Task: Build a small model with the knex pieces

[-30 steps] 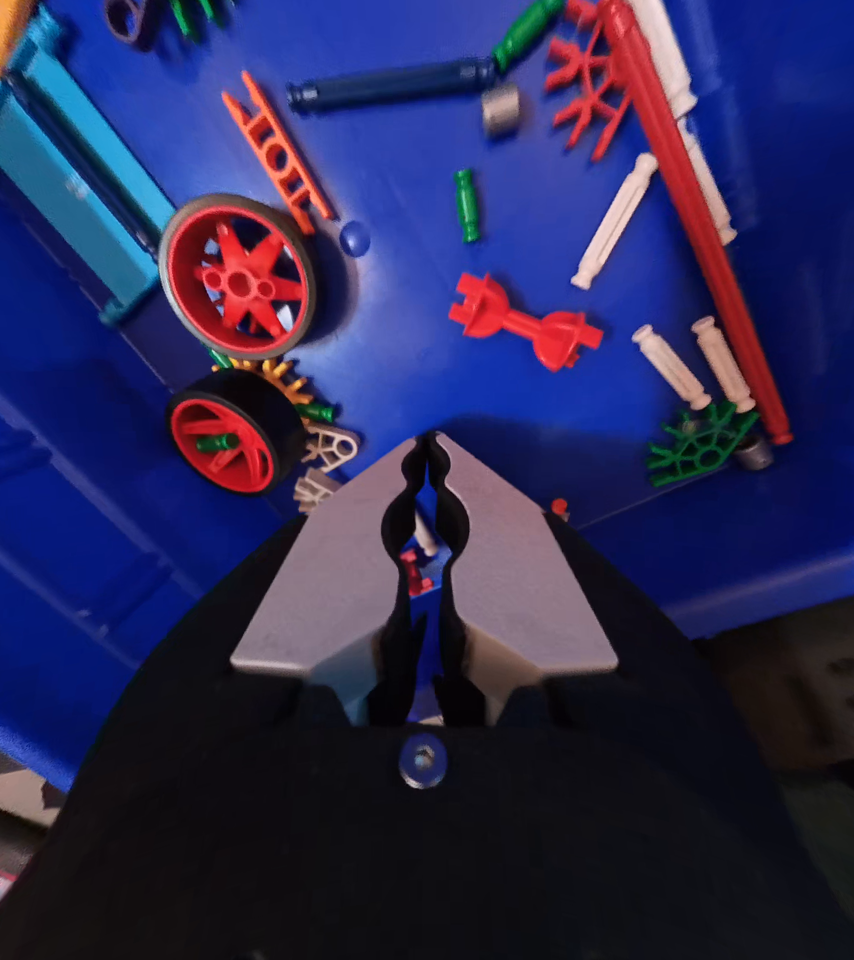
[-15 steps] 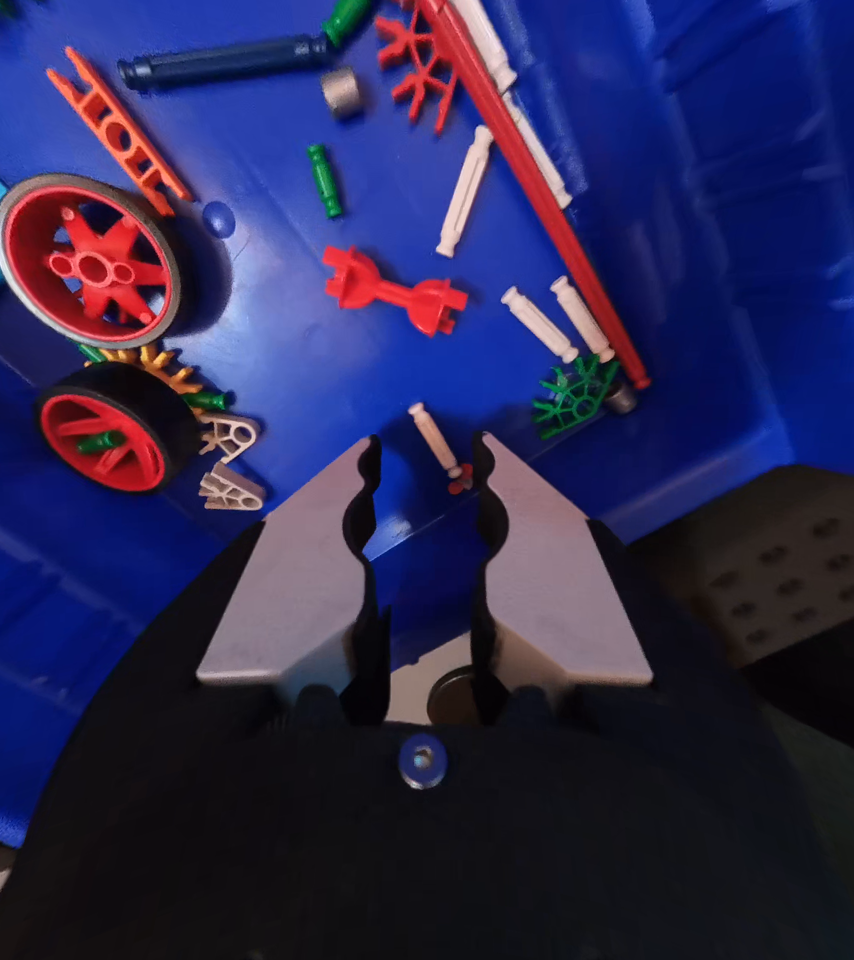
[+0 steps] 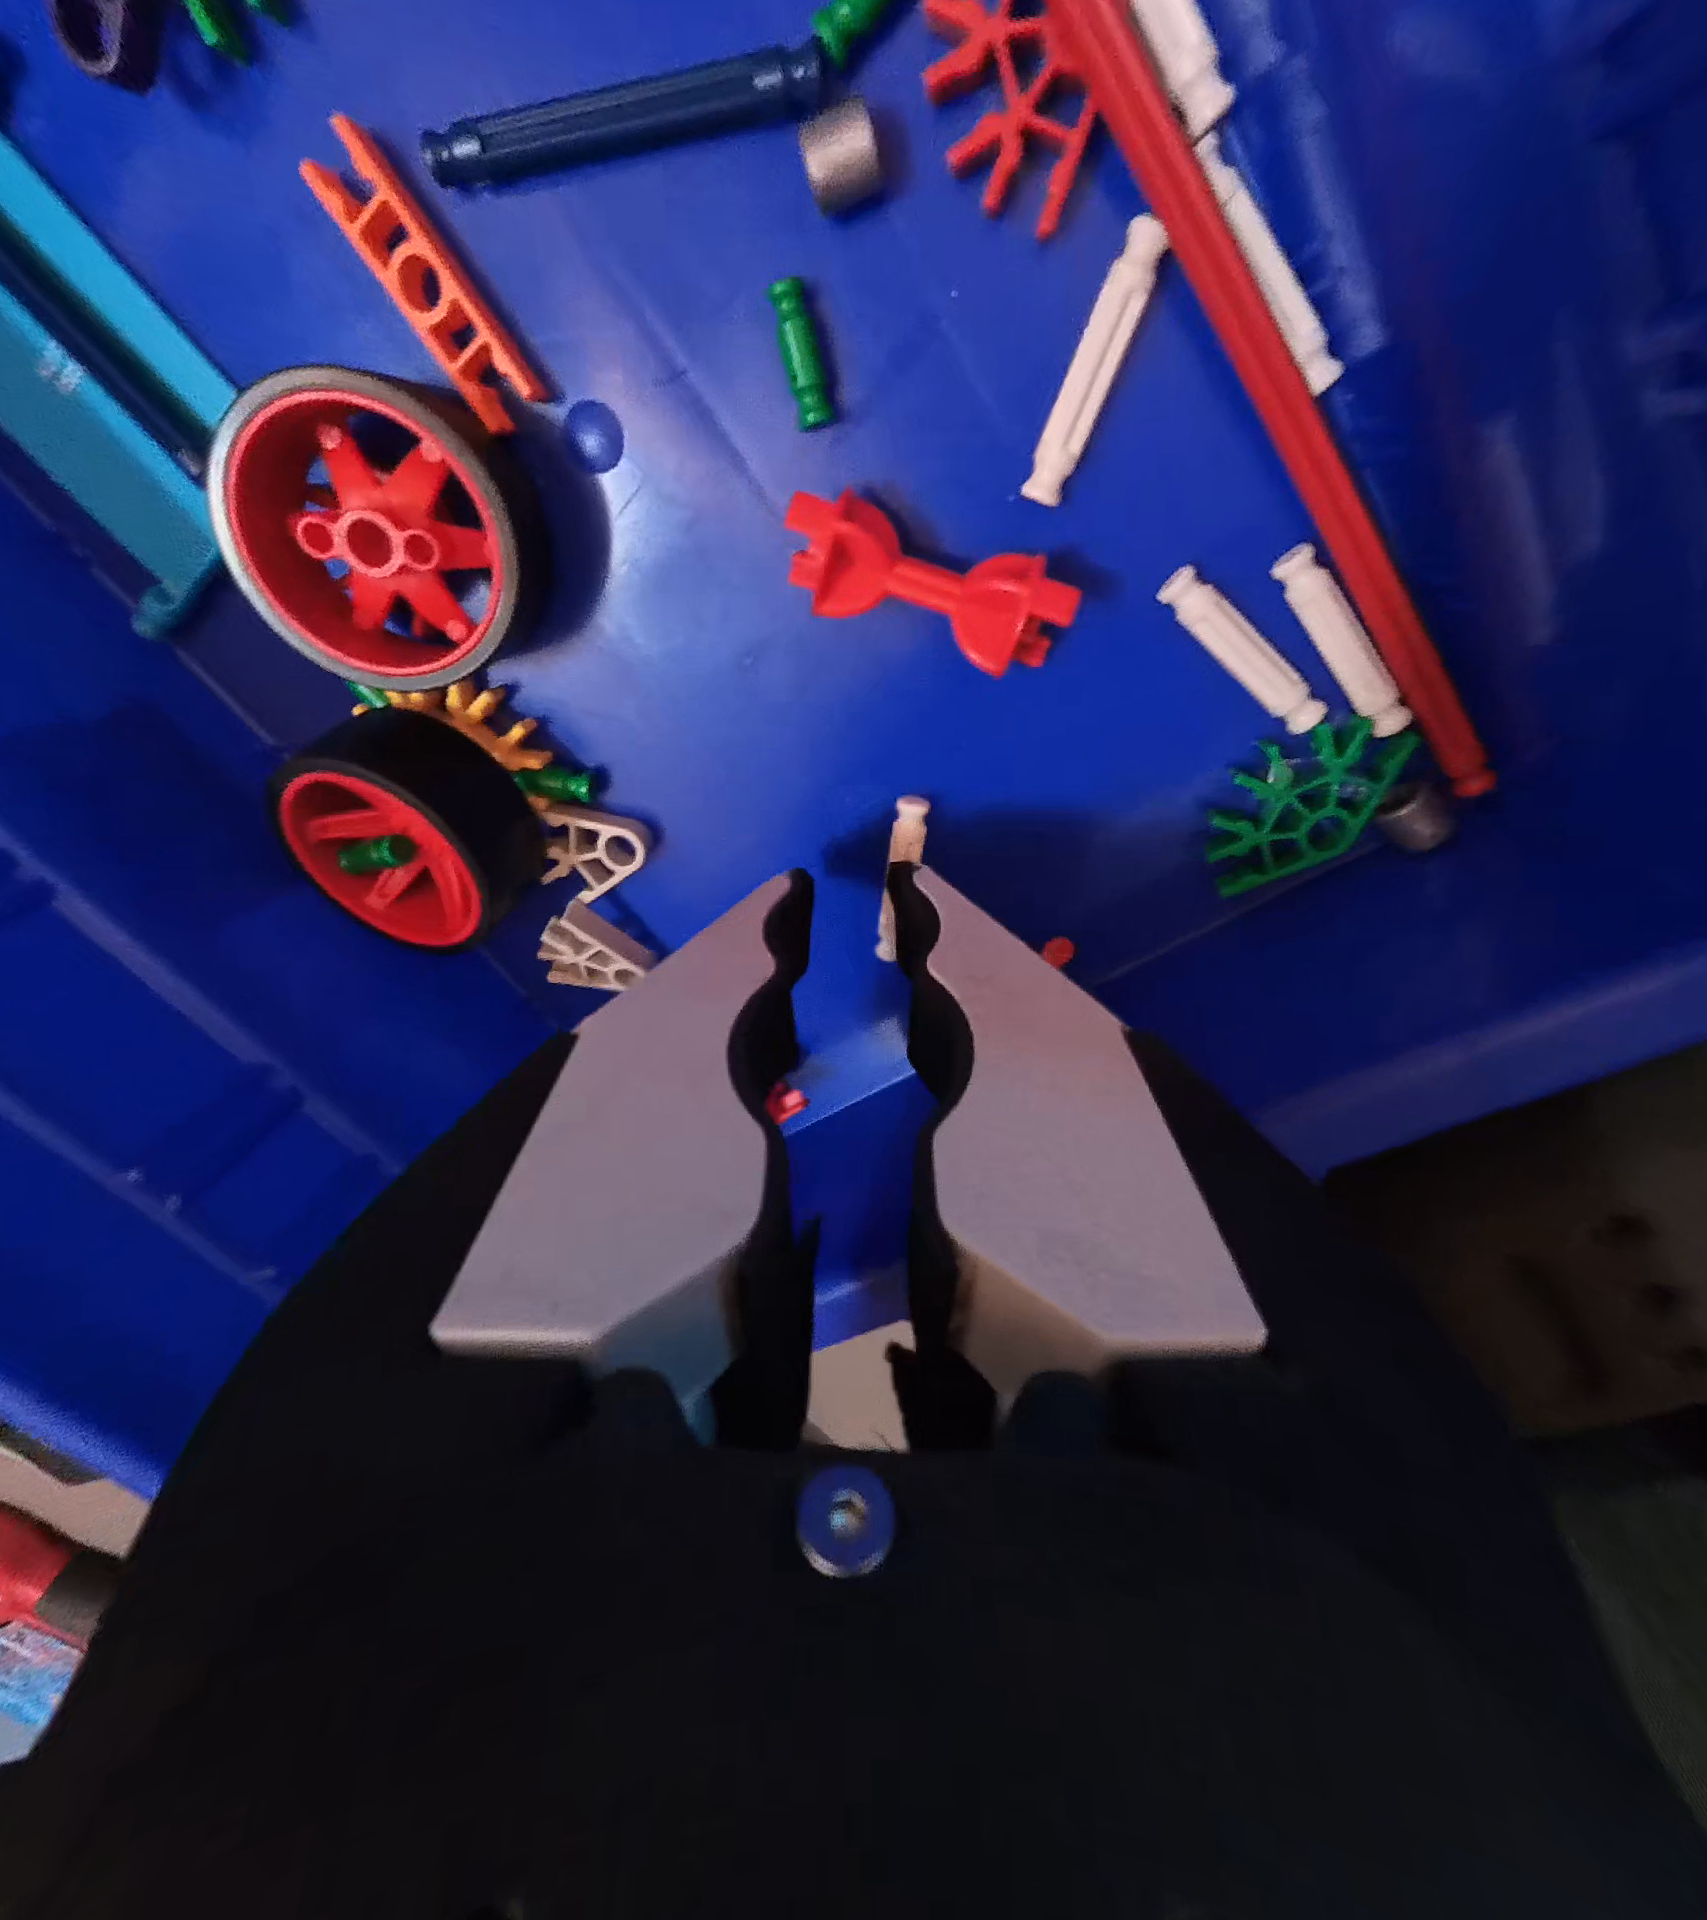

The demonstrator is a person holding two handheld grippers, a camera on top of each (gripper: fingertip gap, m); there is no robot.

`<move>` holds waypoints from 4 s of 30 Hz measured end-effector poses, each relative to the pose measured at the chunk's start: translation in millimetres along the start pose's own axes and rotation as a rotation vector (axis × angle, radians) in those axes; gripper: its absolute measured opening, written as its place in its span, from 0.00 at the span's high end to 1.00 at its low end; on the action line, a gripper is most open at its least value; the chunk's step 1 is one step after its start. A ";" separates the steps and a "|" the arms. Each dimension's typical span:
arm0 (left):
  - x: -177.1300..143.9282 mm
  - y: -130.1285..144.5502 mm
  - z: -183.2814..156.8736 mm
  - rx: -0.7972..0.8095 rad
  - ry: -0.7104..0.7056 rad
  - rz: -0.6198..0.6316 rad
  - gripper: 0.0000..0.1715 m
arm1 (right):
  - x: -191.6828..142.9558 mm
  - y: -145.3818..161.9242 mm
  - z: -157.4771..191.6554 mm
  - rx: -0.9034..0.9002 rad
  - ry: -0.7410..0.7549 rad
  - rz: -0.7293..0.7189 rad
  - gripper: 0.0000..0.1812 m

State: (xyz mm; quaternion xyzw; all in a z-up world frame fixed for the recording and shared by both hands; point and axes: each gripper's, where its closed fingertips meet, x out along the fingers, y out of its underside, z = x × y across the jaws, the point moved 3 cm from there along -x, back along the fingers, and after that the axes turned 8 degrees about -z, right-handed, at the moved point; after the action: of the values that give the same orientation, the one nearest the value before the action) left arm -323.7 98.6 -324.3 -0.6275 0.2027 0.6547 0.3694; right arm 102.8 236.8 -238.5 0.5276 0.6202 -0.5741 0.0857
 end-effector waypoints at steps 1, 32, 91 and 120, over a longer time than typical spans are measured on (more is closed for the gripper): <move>-0.6 0.9 1.3 0.003 -0.001 -0.005 0.91 | -0.6 -0.7 0.0 -0.001 0.001 -0.002 0.89; 5.9 -4.5 27.9 0.154 0.022 -0.139 0.88 | 17.0 12.8 2.9 0.001 -0.019 0.059 0.89; -160.5 -291.7 -120.5 1.180 -0.938 -1.108 0.98 | -73.2 -137.9 67.6 0.242 -0.472 -0.958 0.97; -141.8 -309.9 -129.2 1.297 -0.815 -1.074 0.98 | -72.4 -110.0 59.5 -0.158 -0.211 -0.718 0.98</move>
State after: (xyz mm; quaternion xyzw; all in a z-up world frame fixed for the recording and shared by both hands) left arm -16.7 171.8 -142.0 -0.0307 0.0662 0.3248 0.9430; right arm 21.3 172.6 -138.0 0.2065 0.7957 -0.5691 -0.0169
